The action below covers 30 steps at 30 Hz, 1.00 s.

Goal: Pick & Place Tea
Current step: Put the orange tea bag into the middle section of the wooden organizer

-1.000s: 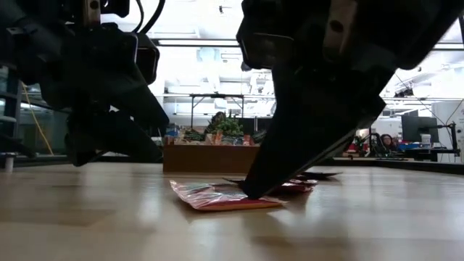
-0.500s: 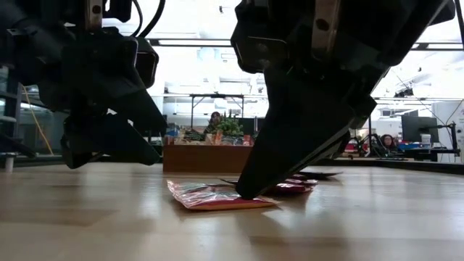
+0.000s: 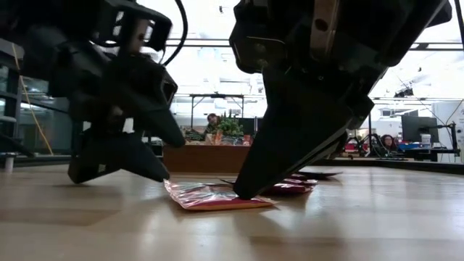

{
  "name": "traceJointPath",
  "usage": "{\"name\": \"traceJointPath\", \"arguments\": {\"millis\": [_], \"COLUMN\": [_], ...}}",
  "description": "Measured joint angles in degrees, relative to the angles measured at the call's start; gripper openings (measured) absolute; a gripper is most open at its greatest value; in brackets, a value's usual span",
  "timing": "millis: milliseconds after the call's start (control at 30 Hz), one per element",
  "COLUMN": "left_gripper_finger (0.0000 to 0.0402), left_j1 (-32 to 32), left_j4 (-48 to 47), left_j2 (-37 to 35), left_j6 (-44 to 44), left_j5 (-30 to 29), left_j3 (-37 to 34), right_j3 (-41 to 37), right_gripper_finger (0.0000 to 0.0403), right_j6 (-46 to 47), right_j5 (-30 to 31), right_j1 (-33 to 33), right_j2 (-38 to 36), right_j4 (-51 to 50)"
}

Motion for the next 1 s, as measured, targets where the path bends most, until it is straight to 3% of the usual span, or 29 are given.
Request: {"name": "traceJointPath", "arguments": {"millis": [200, 500, 633, 867, 1000], "left_gripper_finger": [0.0181, 0.0181, 0.0181, 0.0181, 0.0181], "left_j1": [3.2, 7.8, 8.0, 7.9, 7.8], "left_j4": [-1.3, -2.3, -8.4, -29.3, -33.9], "left_j2": [0.1, 0.2, 0.2, 1.9, 2.9], "left_j6": [-6.7, -11.0, -9.8, 0.4, 3.2], "left_j5": [5.6, 21.6, 22.0, 20.6, 19.3], "left_j3": [0.0, -0.1, 2.1, 13.9, 18.8], "right_j3": [0.0, -0.1, -0.1, -0.1, -0.1], "right_gripper_finger": [0.0000, 0.0000, 0.0000, 0.0000, 0.0000], "right_j6": [-1.2, -2.1, -2.1, -2.9, -3.0], "right_j5": [-0.9, -0.6, -0.2, 0.2, 0.2], "right_j1": [0.1, 0.1, 0.1, 0.2, 0.2], "right_j2": [0.1, 0.1, 0.1, 0.1, 0.1], "right_j4": [1.1, 1.2, 1.3, 2.0, 2.1]}}
